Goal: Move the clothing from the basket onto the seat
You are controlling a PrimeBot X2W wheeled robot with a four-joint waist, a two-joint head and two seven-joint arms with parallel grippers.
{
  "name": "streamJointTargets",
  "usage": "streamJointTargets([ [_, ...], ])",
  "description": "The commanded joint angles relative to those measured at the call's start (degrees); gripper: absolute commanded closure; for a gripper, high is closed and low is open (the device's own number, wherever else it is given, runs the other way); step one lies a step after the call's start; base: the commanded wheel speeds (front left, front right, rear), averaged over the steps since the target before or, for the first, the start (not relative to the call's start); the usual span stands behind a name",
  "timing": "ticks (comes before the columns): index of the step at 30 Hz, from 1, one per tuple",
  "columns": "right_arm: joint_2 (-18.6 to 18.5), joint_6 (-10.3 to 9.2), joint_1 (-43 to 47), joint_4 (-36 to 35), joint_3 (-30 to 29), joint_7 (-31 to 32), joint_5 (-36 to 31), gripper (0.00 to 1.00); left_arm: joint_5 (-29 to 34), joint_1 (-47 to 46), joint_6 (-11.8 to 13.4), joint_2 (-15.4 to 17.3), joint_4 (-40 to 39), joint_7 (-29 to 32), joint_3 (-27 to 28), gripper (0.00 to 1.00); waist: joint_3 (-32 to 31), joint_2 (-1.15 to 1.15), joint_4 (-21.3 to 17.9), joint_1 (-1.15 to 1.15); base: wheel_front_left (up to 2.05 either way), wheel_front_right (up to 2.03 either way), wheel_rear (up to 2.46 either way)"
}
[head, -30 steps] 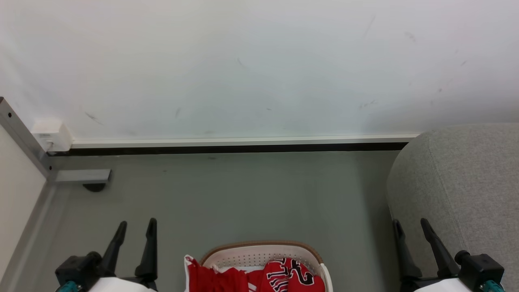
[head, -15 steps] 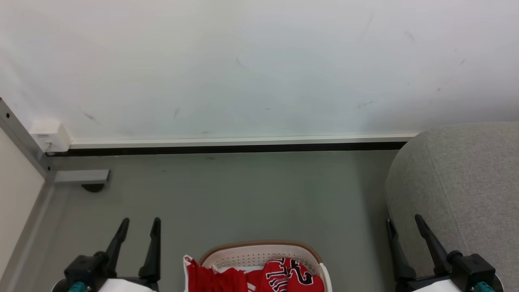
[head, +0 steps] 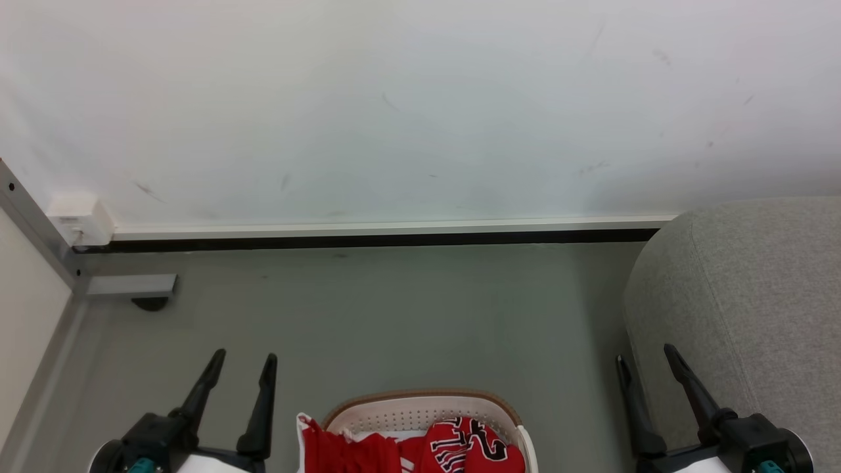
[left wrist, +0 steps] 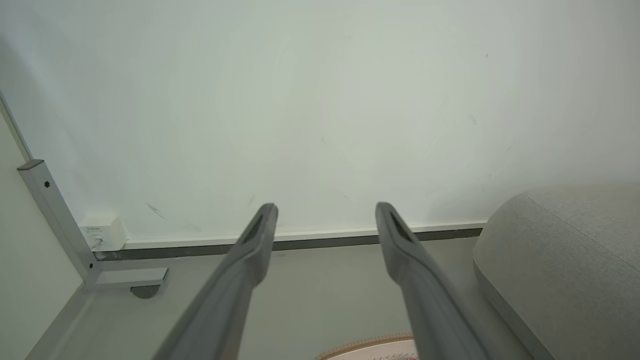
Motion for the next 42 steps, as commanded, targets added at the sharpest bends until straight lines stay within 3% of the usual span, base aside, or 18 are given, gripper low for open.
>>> streamJointTargets([
  [1, -0.4, -0.14, 0.2, -0.2, 0.1, -0.4, -1.2, 0.0, 1.3, 0.6, -0.2, 0.6, -0.3, -0.4, 0.1, 0.0, 0.0, 0.0, 0.0, 0.0, 0.0, 0.0, 0.0],
  [18, -0.4, -0.14, 0.0, -1.0, -0.4, -0.6, -0.8, 0.0, -0.2, -0.2, -0.1, 1.1, -0.9, -0.5, 0.3, 0.0, 1.4, 0.0, -0.5, 0.0, 0.0, 0.0, 0.0],
  [28, -0.4, -0.14, -1.1, -1.9, -1.0, -0.5, 0.8, 0.0, -2.0, -1.2, -0.1, 2.5, 0.1, -0.5, -1.9, 0.0, 4.0, 0.0, -4.3, 0.0, 0.0, 0.0, 0.0],
  [32, -0.4, -0.14, -1.6, -2.7, -1.1, -0.5, 2.0, 0.0, -2.4, -2.6, -0.1, 4.7, 2.4, -0.5, -4.6, 0.0, 6.6, 0.0, -6.7, 0.0, 0.0, 0.0, 0.0],
  [42, -0.3, -0.14, -3.0, -6.7, -1.1, -0.5, 4.7, 0.0, -3.6, -9.9, -0.1, 13.0, 13.2, -0.5, -19.9, 0.0, 16.0, 0.0, -12.9, 0.0, 0.0, 0.0, 0.0],
])
